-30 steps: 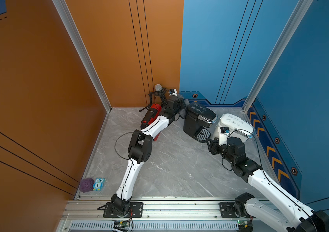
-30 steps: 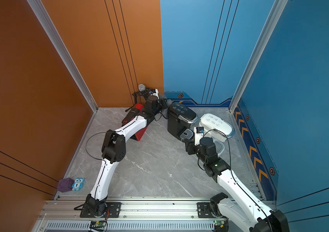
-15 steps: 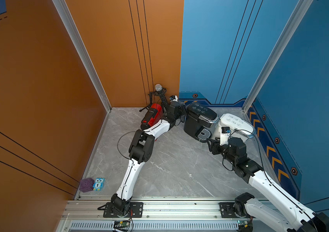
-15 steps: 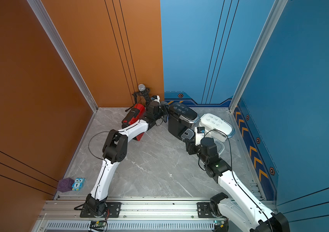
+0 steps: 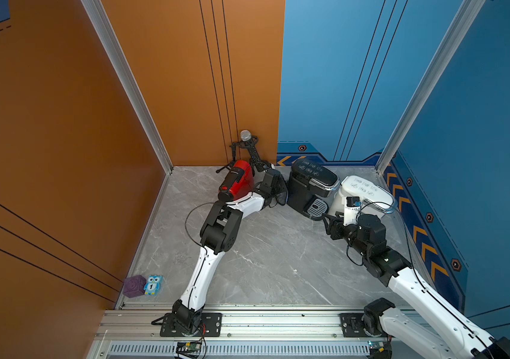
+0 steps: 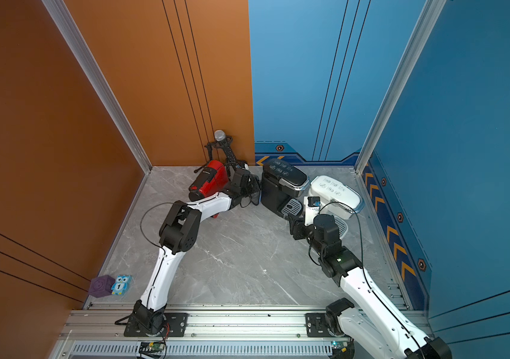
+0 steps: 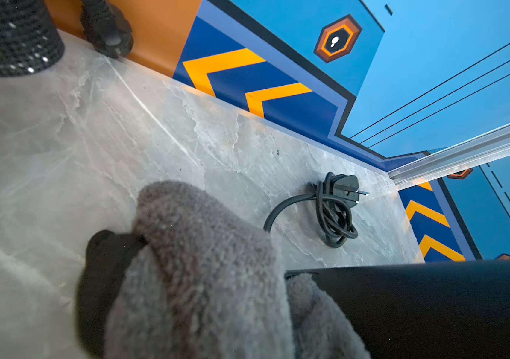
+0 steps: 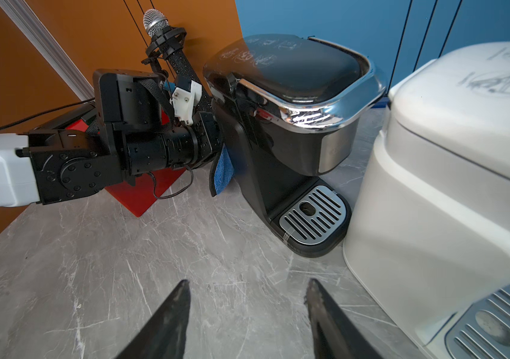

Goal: Wipe the surface of a coffee machine
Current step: Wipe the dirt from the surface of the coffee machine, then adjust the cleaning item.

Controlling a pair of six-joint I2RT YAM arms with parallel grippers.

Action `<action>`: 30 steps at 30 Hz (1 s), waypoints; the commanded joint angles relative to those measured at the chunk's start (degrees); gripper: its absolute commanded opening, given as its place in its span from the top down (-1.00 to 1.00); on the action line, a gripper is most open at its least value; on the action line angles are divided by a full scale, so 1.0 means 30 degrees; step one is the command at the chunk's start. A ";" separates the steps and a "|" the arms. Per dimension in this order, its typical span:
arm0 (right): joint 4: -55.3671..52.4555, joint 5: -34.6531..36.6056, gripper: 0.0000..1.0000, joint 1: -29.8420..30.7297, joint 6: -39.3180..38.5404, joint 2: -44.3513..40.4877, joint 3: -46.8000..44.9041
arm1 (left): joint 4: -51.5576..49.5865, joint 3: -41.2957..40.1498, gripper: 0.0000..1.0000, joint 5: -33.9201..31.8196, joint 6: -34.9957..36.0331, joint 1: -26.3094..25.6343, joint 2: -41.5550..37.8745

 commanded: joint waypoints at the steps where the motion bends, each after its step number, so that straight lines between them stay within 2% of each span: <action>1: -0.0657 0.0400 -0.22 -0.0063 0.0134 -0.0258 -0.0195 | -0.0462 -0.1263 1.00 0.2281 -0.0055 -0.0993 -0.1484; 7: -0.1079 -0.0865 -0.24 -0.0072 0.0134 0.1232 0.0530 | -0.0455 -0.5449 1.00 0.1370 0.1074 -0.0740 -0.5564; 9: -0.1054 -0.1476 -0.25 -0.0037 0.0203 0.2055 0.0832 | -0.0461 -0.6543 1.00 0.1691 0.1290 -0.0566 -0.6985; 15: -0.0543 -0.3670 -0.26 0.0708 0.0497 0.4271 0.2398 | -0.0442 -0.8285 1.00 0.4916 0.0726 0.0039 -1.0011; 20: 0.0677 -0.6539 -0.40 0.1551 0.1008 0.6045 0.3767 | -0.0462 -0.9629 1.00 0.6932 -0.0121 0.0751 -1.1960; 30: 0.1731 -0.6444 -0.50 0.3366 -0.0369 0.9026 0.6201 | -0.0454 -1.0985 1.00 1.1388 -0.1860 0.1363 -1.3958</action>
